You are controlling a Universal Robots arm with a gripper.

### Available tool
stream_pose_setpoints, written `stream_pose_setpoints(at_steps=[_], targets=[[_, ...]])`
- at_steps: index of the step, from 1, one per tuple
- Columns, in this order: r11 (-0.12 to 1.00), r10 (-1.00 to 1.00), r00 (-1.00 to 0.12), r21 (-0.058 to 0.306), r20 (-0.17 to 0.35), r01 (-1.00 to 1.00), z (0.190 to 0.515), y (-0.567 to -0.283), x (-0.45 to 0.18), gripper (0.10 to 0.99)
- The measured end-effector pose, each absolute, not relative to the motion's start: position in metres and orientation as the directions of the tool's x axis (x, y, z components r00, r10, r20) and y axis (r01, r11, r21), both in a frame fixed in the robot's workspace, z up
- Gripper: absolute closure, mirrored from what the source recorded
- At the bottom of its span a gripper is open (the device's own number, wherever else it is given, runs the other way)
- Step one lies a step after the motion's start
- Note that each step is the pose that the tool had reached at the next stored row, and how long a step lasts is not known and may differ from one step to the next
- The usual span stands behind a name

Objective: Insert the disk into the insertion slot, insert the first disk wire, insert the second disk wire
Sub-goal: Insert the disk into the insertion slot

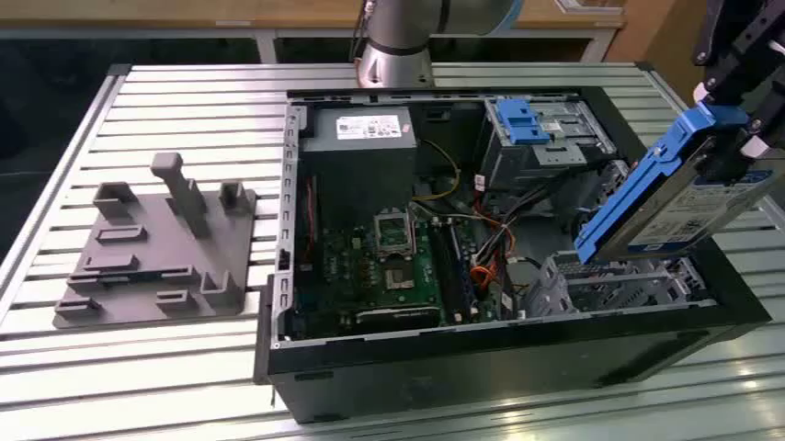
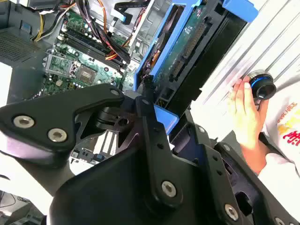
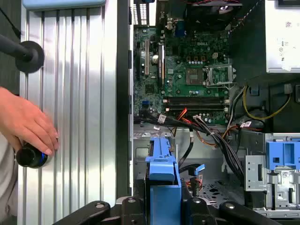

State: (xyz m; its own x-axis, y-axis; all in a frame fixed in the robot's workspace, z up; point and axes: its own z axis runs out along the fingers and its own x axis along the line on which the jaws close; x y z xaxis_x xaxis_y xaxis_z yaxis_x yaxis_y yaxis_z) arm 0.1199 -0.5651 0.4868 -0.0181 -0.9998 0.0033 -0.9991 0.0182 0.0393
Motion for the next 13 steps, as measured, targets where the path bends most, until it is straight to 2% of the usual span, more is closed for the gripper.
stream_pose_setpoints(at_steps=[13], targets=[[0.018,-1.000,-0.018,0.039,0.003,-0.999,0.4868,-0.5651,0.1199,0.722]])
